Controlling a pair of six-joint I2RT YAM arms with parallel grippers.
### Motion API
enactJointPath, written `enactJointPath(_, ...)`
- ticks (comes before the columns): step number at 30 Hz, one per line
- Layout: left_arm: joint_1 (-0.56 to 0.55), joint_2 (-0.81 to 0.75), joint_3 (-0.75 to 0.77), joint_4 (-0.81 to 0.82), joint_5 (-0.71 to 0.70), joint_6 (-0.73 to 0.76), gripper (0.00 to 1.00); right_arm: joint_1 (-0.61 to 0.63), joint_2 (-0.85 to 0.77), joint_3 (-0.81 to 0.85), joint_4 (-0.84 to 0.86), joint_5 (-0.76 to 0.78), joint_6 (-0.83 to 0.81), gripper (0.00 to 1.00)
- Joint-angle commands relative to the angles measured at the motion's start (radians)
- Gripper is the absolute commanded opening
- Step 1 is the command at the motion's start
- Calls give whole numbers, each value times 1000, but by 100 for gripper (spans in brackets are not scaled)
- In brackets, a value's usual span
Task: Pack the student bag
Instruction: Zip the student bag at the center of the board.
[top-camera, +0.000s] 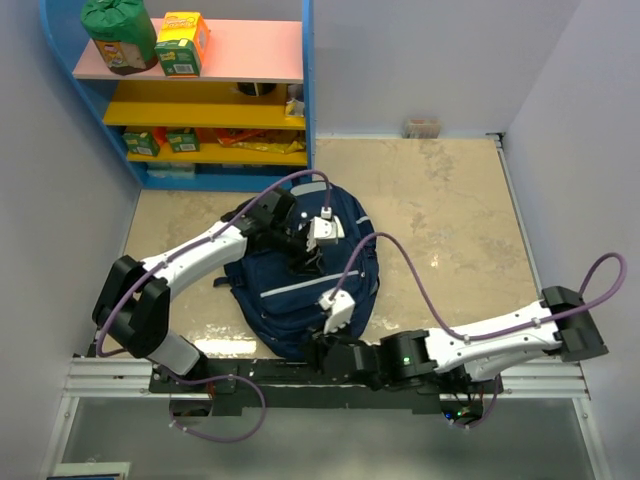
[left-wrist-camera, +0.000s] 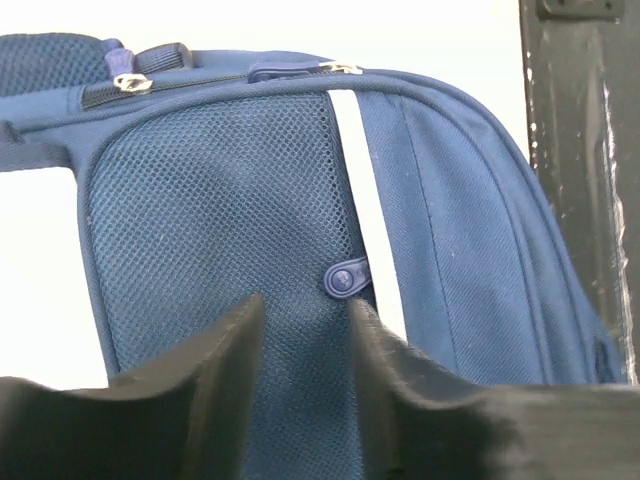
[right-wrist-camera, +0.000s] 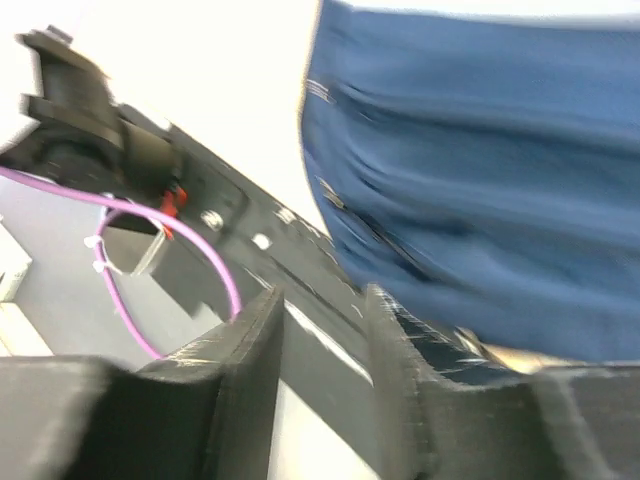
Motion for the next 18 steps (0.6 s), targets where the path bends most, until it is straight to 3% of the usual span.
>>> enactJointPath(1,16,-7,50,-43,-66,10,58,0,172,157,189,23,-282,48)
enactJointPath(2,29,-15,68,-92,-70,19,66,-3,256,188,206,-5,-344,55)
enactJointPath(5,115,-47,110,-191,-67,42,78,-43,368,274,252,-96,-433,58)
enactJointPath(10,316,-111,107,-331,-26,157,82,-140,452,303,302,-198,-509,57)
enactJointPath(18,433,-170,2,-356,-12,210,83,-192,597,415,235,-241,-572,57)
